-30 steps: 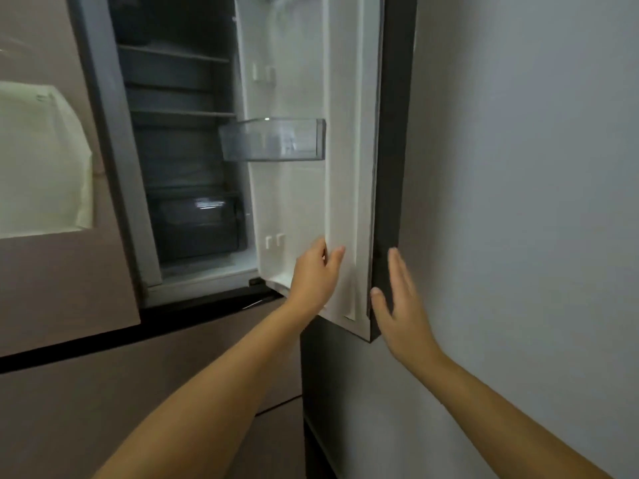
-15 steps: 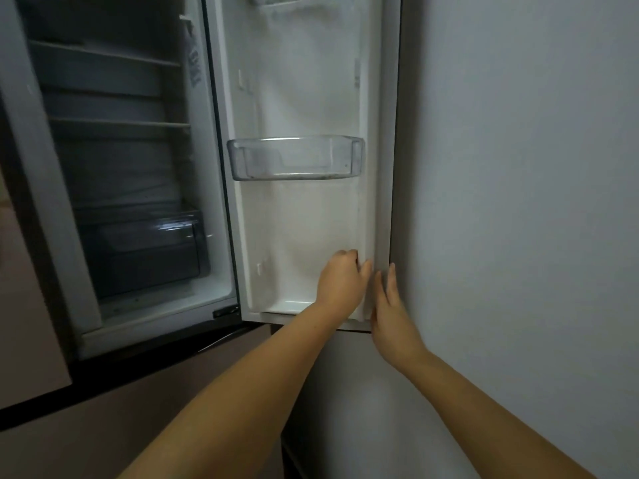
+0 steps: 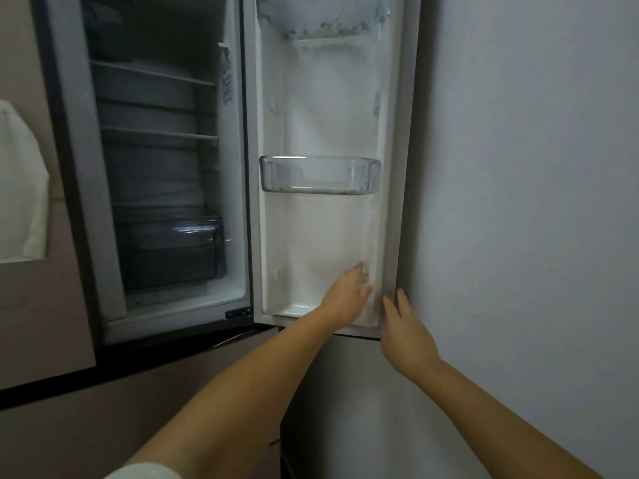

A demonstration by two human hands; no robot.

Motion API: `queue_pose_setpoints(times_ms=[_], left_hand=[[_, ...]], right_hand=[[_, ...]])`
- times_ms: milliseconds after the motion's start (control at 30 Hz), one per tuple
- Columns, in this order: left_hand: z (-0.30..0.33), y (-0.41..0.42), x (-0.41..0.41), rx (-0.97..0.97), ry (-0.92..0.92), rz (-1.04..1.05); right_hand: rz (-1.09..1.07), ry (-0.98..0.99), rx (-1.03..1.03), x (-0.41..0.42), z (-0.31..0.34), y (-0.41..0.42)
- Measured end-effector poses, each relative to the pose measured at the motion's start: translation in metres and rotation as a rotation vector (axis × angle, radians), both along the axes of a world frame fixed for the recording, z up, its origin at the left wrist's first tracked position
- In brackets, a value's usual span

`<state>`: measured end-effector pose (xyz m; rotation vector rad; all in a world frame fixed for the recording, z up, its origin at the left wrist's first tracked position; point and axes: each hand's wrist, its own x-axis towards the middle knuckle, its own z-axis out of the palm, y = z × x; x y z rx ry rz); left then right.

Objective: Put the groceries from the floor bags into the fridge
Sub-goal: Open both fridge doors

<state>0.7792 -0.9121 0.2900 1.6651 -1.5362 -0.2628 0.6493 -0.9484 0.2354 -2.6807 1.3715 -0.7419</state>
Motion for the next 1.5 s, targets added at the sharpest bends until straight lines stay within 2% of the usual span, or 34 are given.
queue_pose_setpoints(times_ms=[100, 167, 233, 333, 367, 433, 533, 633, 833, 1167, 1300, 1367, 1500], left_hand=[[-0.034, 0.046, 0.032, 0.035, 0.338, 0.031], [-0.061, 0.083, 0.065, 0.05, 0.589, 0.129], [-0.083, 0.122, 0.104, 0.023, 0.852, 0.286], [-0.106, 0.18, 0.163, -0.244, 1.363, 0.49], [-0.11, 0.198, 0.182, -0.349, 1.482, 0.555], [-0.111, 0.228, 0.216, -0.543, 1.599, 0.673], [-0.1, 0.256, 0.255, -0.741, 1.623, 0.782], [-0.094, 0.269, 0.283, -0.802, 1.705, 0.745], [-0.104, 0.266, 0.306, -0.838, 1.746, 0.603], [-0.085, 0.269, 0.28, -0.883, 1.674, 0.709], [-0.082, 0.279, 0.264, -0.892, 1.581, 0.887], [-0.089, 0.299, 0.254, -0.854, 1.554, 0.962], [-0.094, 0.355, 0.235, -0.772, 1.504, 0.914]], right_hand=[[-0.04, 0.059, 0.165, 0.024, -0.011, 0.025], [0.064, 0.053, 0.302, 0.048, -0.018, 0.042], [0.166, 0.025, 0.354, 0.081, -0.024, 0.059], [0.426, -0.025, 0.421, 0.141, -0.019, 0.096], [0.518, -0.075, 0.446, 0.162, -0.015, 0.111], [0.68, -0.154, 0.475, 0.203, -0.003, 0.138], [0.829, -0.227, 0.503, 0.268, 0.011, 0.171], [0.906, -0.257, 0.545, 0.331, 0.016, 0.198], [0.8, -0.414, 0.589, 0.393, 0.012, 0.209], [0.901, -0.368, 0.53, 0.36, 0.011, 0.211], [1.037, -0.334, 0.512, 0.33, 0.005, 0.21], [1.124, -0.307, 0.411, 0.31, -0.002, 0.214], [1.265, -0.347, 0.202, 0.28, 0.002, 0.225]])
